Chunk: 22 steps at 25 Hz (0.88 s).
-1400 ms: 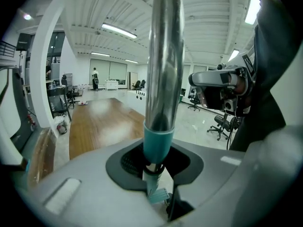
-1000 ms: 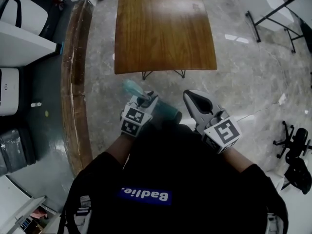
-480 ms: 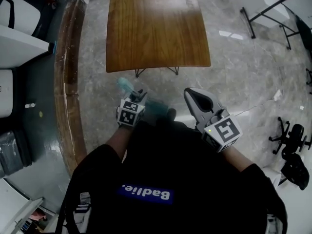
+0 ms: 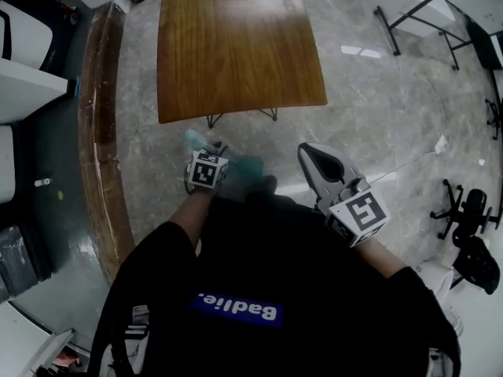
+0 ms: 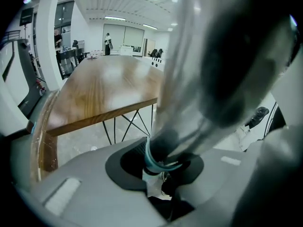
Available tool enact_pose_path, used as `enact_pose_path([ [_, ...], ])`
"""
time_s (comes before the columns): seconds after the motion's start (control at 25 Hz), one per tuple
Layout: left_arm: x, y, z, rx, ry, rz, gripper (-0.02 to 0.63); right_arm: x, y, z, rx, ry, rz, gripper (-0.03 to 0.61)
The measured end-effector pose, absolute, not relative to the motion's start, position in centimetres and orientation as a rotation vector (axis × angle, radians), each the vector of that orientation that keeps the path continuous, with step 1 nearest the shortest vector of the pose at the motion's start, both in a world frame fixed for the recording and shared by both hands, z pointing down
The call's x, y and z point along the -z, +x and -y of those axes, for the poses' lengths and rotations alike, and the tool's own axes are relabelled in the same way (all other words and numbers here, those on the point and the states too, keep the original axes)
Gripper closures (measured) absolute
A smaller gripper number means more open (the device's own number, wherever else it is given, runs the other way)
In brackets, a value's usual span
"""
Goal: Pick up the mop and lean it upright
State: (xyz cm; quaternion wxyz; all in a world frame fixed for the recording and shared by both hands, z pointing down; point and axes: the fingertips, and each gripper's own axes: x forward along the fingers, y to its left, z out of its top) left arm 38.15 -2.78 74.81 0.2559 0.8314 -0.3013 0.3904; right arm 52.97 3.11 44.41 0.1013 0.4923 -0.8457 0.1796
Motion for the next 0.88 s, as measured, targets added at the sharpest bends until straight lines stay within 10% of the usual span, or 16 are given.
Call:
enact_pose_path([
  [0.88,-80.5,39.2,9.6,-1.064,2.050,0.902,0.497,-45.3,57.5,-5.0,-0.569,1.624,2.350,0.574],
])
